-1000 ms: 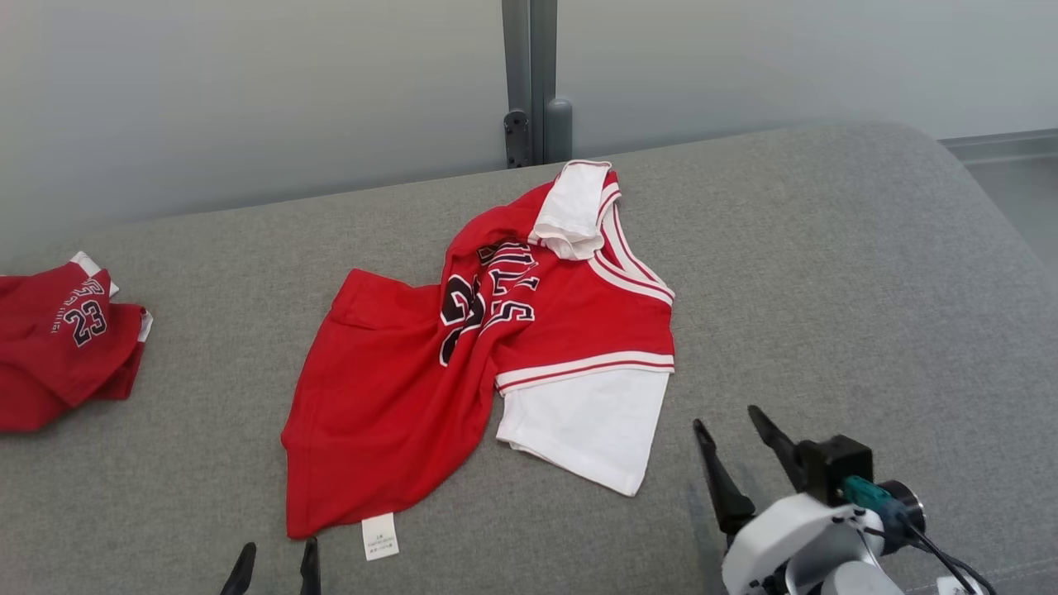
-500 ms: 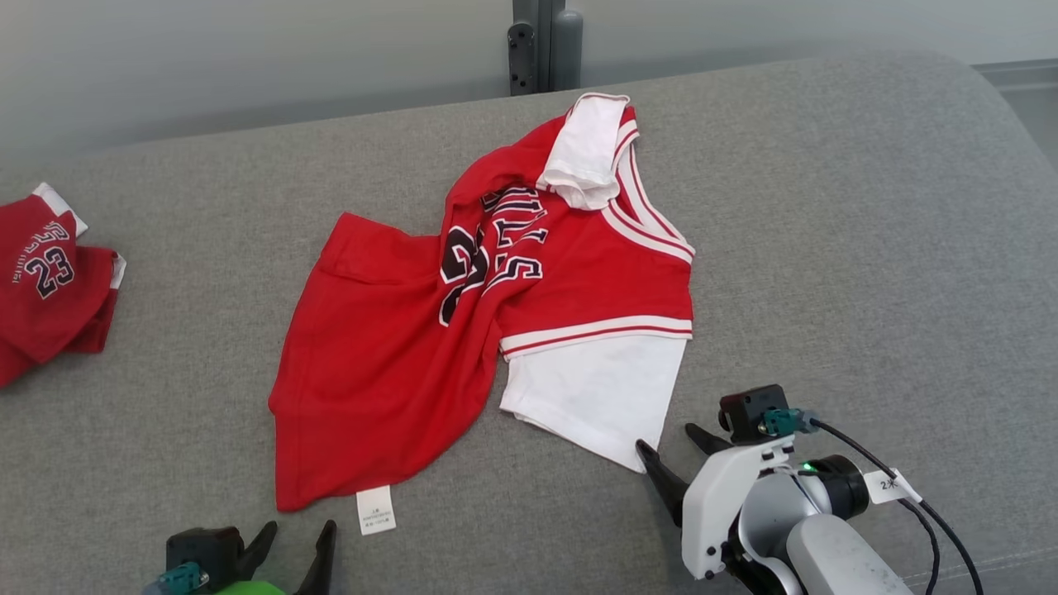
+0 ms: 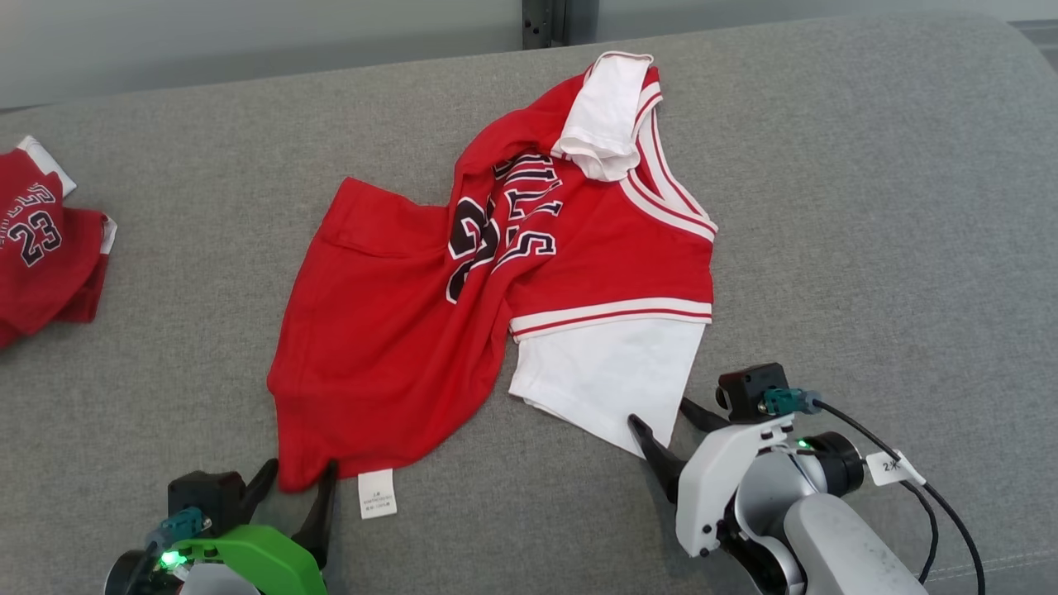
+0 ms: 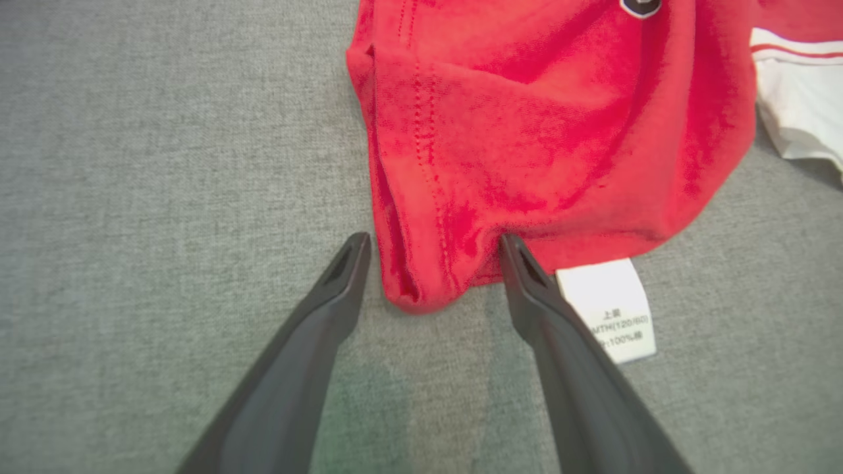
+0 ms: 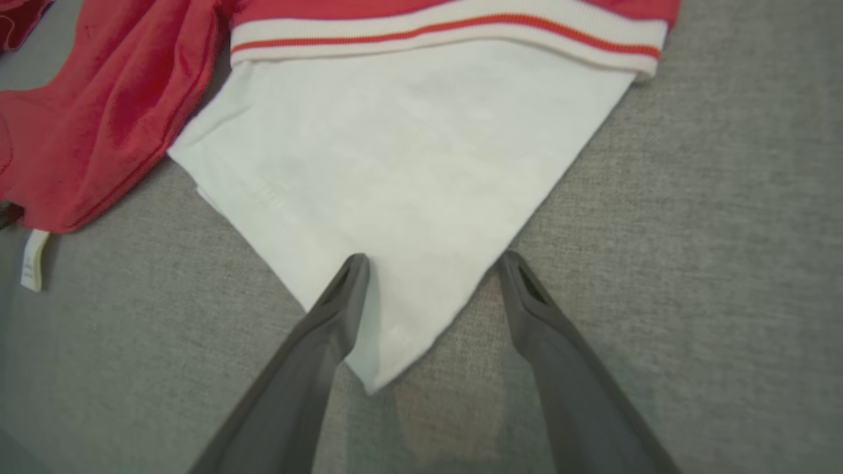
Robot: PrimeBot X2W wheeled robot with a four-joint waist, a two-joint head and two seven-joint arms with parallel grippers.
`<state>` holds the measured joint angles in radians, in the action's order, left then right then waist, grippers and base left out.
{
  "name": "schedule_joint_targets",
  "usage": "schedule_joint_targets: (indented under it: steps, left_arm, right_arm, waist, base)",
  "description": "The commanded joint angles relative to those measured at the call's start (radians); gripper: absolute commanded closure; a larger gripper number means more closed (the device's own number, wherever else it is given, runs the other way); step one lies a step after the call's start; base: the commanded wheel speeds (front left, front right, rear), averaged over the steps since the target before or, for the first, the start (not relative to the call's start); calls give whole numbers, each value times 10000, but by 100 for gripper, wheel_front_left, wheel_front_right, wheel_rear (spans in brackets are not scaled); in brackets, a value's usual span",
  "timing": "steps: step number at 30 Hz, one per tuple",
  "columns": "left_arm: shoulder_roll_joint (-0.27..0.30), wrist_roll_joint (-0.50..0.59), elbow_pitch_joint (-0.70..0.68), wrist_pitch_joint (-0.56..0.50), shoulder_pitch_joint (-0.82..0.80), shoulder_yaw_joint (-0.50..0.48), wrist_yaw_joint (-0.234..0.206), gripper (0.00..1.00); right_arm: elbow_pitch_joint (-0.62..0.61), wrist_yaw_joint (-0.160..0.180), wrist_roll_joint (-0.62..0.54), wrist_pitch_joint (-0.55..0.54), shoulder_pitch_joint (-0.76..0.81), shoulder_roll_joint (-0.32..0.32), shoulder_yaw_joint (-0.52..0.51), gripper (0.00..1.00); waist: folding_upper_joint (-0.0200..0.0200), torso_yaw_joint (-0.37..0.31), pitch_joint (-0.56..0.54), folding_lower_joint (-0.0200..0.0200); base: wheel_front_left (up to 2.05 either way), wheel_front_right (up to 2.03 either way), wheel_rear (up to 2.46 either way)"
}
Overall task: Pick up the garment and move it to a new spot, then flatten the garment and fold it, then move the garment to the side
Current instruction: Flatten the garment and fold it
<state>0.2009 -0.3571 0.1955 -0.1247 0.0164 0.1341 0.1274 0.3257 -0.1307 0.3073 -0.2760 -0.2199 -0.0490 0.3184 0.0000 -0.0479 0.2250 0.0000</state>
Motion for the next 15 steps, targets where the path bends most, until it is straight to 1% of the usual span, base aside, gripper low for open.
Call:
schedule_joint_targets:
  steps: [1,5,6,7,8,9,12,15]
  left_arm:
    - [92,57,134,94,-266,41,12,0]
    - [121,-7,585,86,-543,233,21,0]
    - [135,-42,658,86,-585,303,22,12]
    - [156,-72,704,105,-624,355,22,57]
    - [175,-127,738,93,-632,429,24,65]
    - [213,-171,750,47,-629,533,27,100]
    - [342,-375,639,51,-514,634,26,100]
    - [464,-664,296,88,-303,617,30,100]
  right_arm:
    - [158,0,104,-124,-111,-30,74,0]
    - [409,0,371,-337,-270,-10,341,0]
    - [477,-5,470,-400,-311,-1,470,0]
    - [506,-11,609,-398,-336,19,598,60]
    - [505,-17,779,-276,-363,27,662,80]
    - [499,-17,970,-173,-412,28,725,100]
    - [449,-2,1326,86,-440,-25,707,100]
    - [223,-2,1563,324,-392,-55,427,100]
  waist:
    - [0,9,176,0]
    - [0,13,332,0]
    - [0,15,348,0]
    - [0,20,359,0]
    - [0,24,360,0]
    - [0,32,344,0]
    - [0,34,203,0]
    - [0,-2,8,0]
  base:
    - [0,0,0]
    - [0,0,0]
    - [0,0,0]
    - [0,0,0]
    - [0,0,0]
    - [0,0,0]
    - [0,0,0]
    - [0,0,0]
